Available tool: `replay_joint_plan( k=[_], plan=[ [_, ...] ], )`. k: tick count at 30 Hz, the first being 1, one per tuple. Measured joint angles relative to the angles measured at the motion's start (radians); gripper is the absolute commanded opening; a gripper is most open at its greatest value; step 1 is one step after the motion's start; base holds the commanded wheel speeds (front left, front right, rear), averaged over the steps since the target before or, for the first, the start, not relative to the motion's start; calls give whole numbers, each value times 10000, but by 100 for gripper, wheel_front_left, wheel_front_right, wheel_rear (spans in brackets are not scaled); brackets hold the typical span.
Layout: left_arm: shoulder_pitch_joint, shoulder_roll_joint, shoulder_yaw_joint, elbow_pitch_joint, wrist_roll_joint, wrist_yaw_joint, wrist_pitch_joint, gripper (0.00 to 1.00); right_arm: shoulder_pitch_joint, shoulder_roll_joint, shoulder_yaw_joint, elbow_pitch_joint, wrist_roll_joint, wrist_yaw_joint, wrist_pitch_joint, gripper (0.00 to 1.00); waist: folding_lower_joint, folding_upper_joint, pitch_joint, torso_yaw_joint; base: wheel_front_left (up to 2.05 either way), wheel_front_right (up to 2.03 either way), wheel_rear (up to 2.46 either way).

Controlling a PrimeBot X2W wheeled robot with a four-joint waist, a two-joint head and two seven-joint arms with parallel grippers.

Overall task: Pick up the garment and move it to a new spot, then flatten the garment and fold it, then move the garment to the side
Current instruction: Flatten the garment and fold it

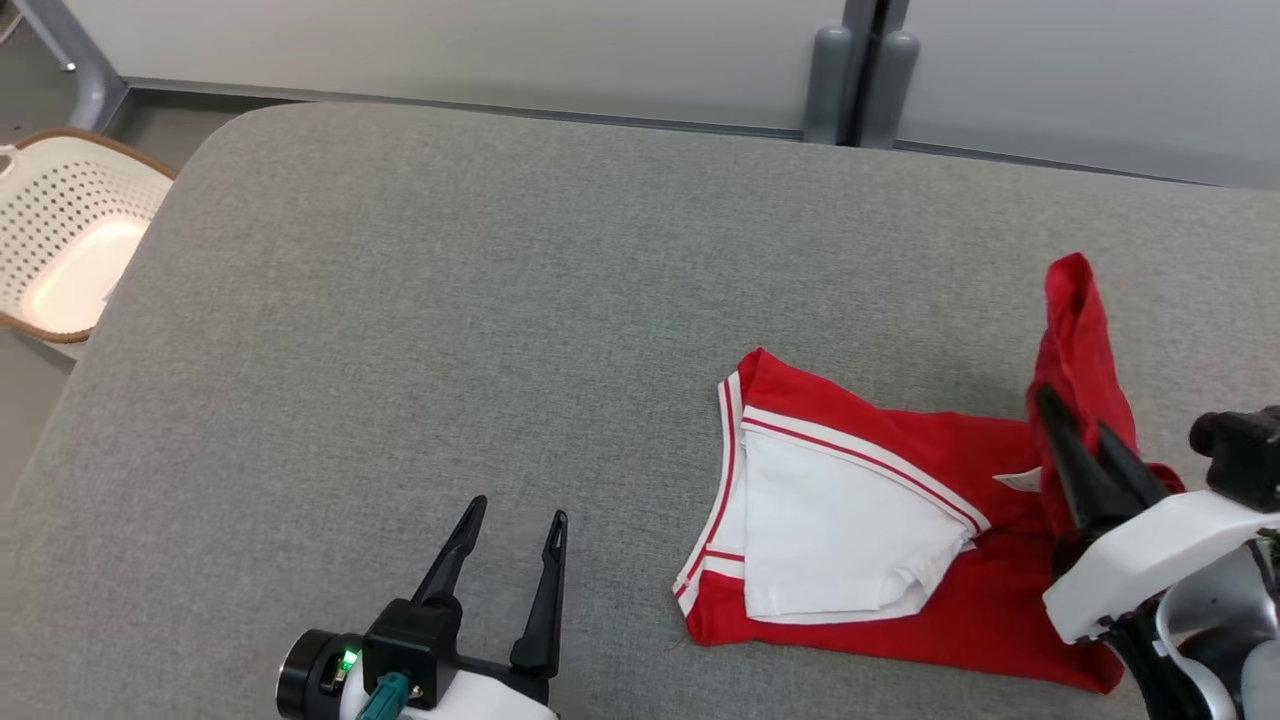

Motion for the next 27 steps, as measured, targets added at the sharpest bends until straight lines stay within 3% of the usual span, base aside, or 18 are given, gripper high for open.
replay_joint_plan(
  k=[13, 23, 25, 26, 27],
  plan=[
    [-75, -209, -130, 159, -113, -23, -142, 100, -198, 63, 1927, -69, 59, 0, 345, 0, 0, 0, 511, 1033, 0, 0, 0],
    [-329, -391, -234, 426, -151, -138, -288, 100, -578, 6, 2861, 932, 288, 0, 433, 0, 0, 0, 907, 1582, 0, 0, 0],
    [-337, -387, -230, 483, -161, -140, -314, 100, -635, 6, 3066, 1135, 395, -2, 437, 44, 0, 0, 957, 1650, 0, 0, 0],
    [-337, -382, -226, 504, -169, -140, -318, 100, -657, 17, 3160, 1202, 499, -2, 439, 100, 0, 0, 961, 1659, 0, 0, 0],
    [-337, -368, -199, 525, -188, -142, -328, 100, -672, 58, 3210, 1206, 621, 0, 416, 100, 0, 0, 951, 1642, 0, 0, 0]
  ],
)
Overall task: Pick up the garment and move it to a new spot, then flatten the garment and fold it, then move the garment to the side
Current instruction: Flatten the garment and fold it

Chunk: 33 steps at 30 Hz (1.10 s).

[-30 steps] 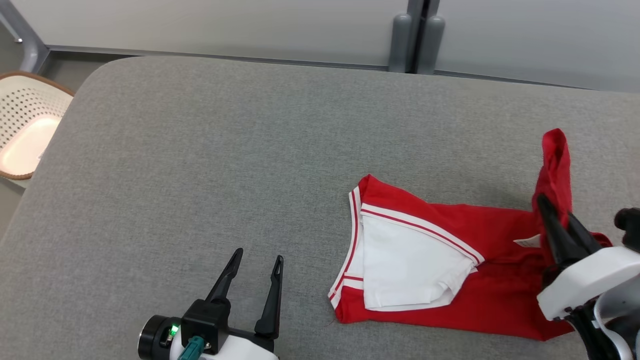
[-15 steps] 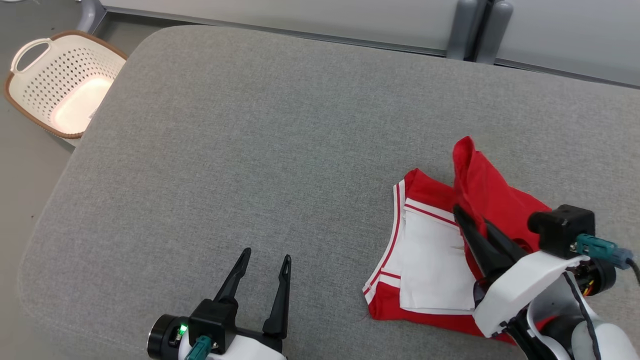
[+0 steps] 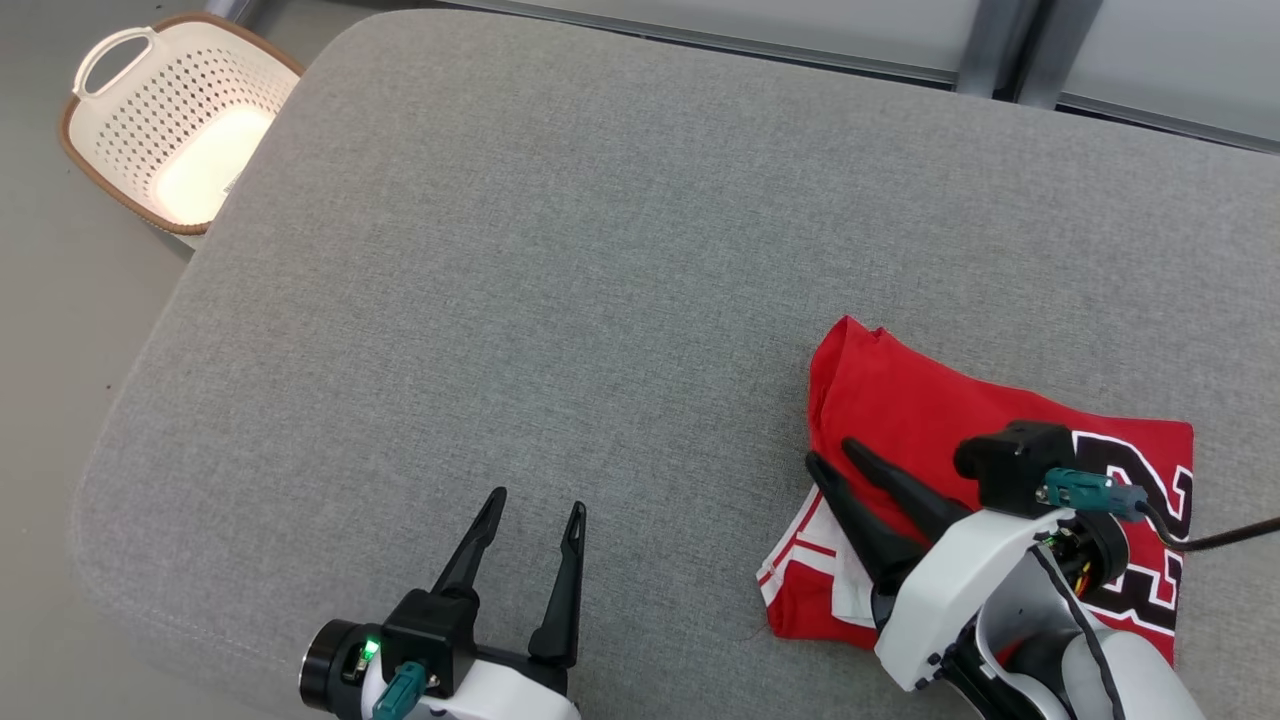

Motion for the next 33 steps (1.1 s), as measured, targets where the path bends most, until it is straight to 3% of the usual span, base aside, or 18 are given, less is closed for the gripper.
replay_joint_plan(
  k=[4, 8, 10, 11, 17, 25, 33],
  plan=[
    [2, 58, 96, 65, -23, 44, -35, 100, -84, -23, 48, -332, 523, 0, -305, 100, 0, 0, -84, -250, 0, 0, 0],
    [-12, 75, 245, 46, -90, 56, -123, 100, -76, -556, -336, -926, 598, -2, -903, 100, 0, 0, -232, -739, 0, 0, 0],
    [-30, 59, 347, -6, -111, 56, -167, 100, -37, -796, -652, -1095, 587, -2, -1413, 100, 0, 0, -327, -1041, 0, 0, 0],
    [-58, 36, 453, -61, -123, 56, -207, 100, 12, -1256, -782, -1124, 295, -8, -2023, 100, 0, 0, -421, -1372, 0, 0, 0],
    [-58, 73, 794, -148, 10, 59, -284, 100, 385, -1732, -1083, -326, -226, -12, -3883, 100, 0, 0, -744, -2370, 0, 0, 0],
    [897, -234, 1879, -913, 771, 121, -307, 100, 1014, -1653, -1083, 1187, -1181, -10, -6993, 100, 0, 0, -1507, -3205, 0, 0, 0],
    [2322, -662, 2819, -1386, 1503, -454, -307, 100, 1567, -840, -1496, 1705, -1923, -10, -7425, 100, 0, 0, -2353, -3596, 0, 0, 0]
  ],
)
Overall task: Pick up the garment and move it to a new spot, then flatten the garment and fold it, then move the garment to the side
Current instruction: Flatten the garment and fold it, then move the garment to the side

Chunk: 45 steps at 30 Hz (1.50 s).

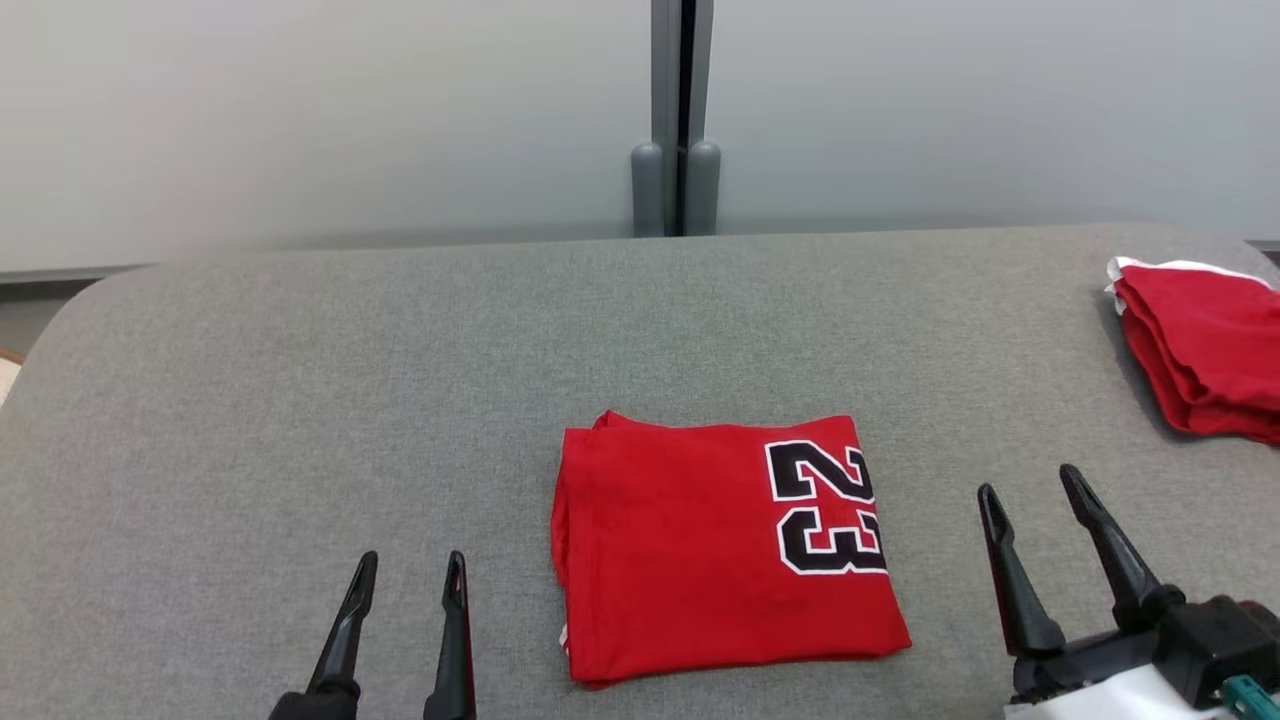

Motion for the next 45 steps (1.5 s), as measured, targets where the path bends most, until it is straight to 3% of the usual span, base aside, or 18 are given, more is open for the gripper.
replay_joint_plan(
  k=[14, 29, 36, 40, 45],
  plan=[
    [804, -401, 901, -81, 968, -738, -2, 100, 885, 441, -100, -249, -288, 0, -8, 100, 0, 0, -716, -78, 0, 0, 0],
    [689, -431, 1011, 73, 961, -800, 0, 100, 925, 336, -2, -192, -284, 0, -10, 100, 0, 0, -592, 63, 0, 0, 0],
    [307, -437, 621, 54, 1062, -823, -2, 100, -94, -113, 1085, 1360, 1404, -2, -25, 100, 0, 0, -110, 284, 0, 0, 0],
    [-240, -439, 324, 8, 1131, -830, -2, 100, -1388, -940, 1918, 2343, 2865, 2, 295, 100, 0, 0, 423, 485, 0, 0, 0],
    [-767, -441, -81, -15, 1141, -802, -2, 100, -2314, -1925, 2767, 2748, 5373, 0, 1613, 100, 0, 0, 1124, 820, 0, 0, 0]
  ],
)
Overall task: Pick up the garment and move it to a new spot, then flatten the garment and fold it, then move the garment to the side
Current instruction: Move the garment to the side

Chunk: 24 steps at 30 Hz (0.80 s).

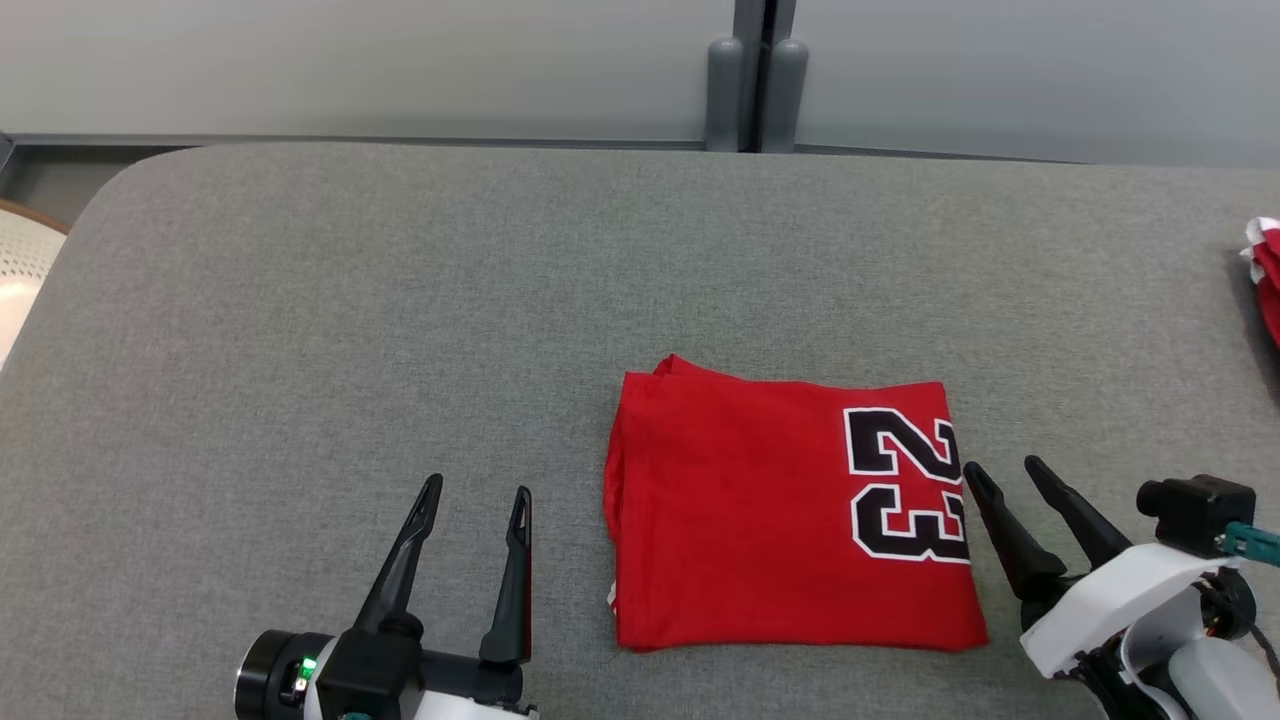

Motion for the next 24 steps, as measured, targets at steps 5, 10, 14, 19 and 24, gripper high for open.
replay_joint_plan(
  k=[5, 10, 14, 19, 24],
  plan=[
    [-357, 2, -213, -29, -19, 199, 2, 100, -110, -823, 546, -293, 2000, 0, 1030, 100, 1, 0, 424, 352, 0, 0, 0],
    [-520, 0, -286, -111, -61, 311, 0, 100, -109, -1179, 1024, -451, 2796, 0, 1440, 58, 0, 0, 676, 474, 0, 0, 0],
    [-639, 0, -268, -121, -59, 314, 2, 100, -188, -1335, 1415, -648, 3164, 0, 1482, 0, 1, 0, 799, 506, 0, 0, 0],
    [-777, 4, -247, -343, -63, 339, 0, 100, -680, -1860, 1572, -1009, 3396, 0, 1321, 0, 1, 0, 1098, 426, 0, 0, 0],
    [-1183, 2, -314, -780, 15, 288, -2, 100, -2005, -2614, 1340, -1361, 3413, 0, 1354, 0, 0, 0, 1589, 33, 0, 0, 0]
  ],
)
